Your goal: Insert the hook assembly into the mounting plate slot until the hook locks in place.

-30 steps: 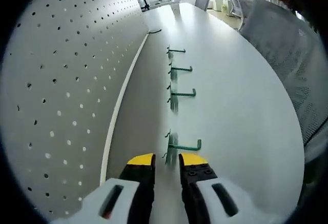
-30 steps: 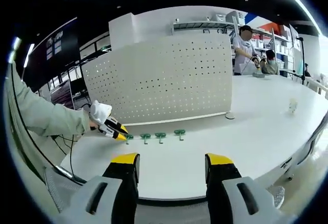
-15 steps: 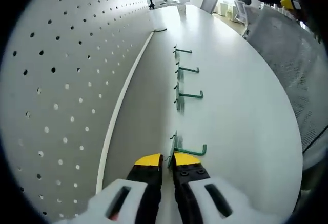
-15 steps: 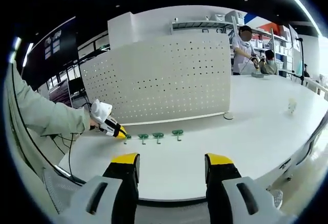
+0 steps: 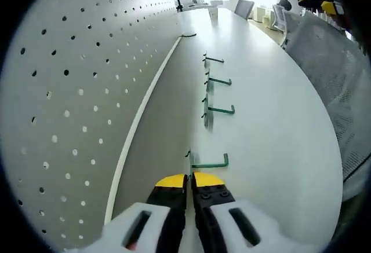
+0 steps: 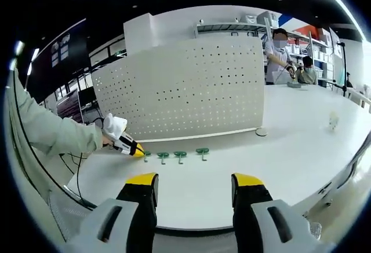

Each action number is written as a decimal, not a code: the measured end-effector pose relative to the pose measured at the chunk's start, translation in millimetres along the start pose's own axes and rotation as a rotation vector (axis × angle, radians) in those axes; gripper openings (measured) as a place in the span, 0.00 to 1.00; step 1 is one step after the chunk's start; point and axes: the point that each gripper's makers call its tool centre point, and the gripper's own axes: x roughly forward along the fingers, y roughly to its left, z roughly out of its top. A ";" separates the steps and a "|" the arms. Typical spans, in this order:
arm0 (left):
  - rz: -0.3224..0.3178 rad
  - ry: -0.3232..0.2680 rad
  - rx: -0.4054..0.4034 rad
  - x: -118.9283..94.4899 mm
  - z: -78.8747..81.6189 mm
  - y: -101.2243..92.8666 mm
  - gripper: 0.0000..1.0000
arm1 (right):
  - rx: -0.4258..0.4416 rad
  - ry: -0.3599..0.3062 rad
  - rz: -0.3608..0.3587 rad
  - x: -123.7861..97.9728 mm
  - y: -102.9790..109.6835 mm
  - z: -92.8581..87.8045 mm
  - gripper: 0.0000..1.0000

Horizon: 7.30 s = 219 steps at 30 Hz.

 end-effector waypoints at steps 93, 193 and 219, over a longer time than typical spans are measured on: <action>0.518 -0.702 -0.310 -194.2 140.4 -93.6 0.03 | -0.096 -0.140 0.466 11.6 78.2 76.9 0.26; 0.488 -0.947 -0.275 -242.0 208.6 -136.7 0.05 | -0.202 -0.301 0.631 4.9 176.9 123.7 0.01; 0.531 -0.806 -0.368 -238.8 151.1 -133.9 0.29 | -0.189 -0.288 0.608 21.1 186.0 122.7 0.01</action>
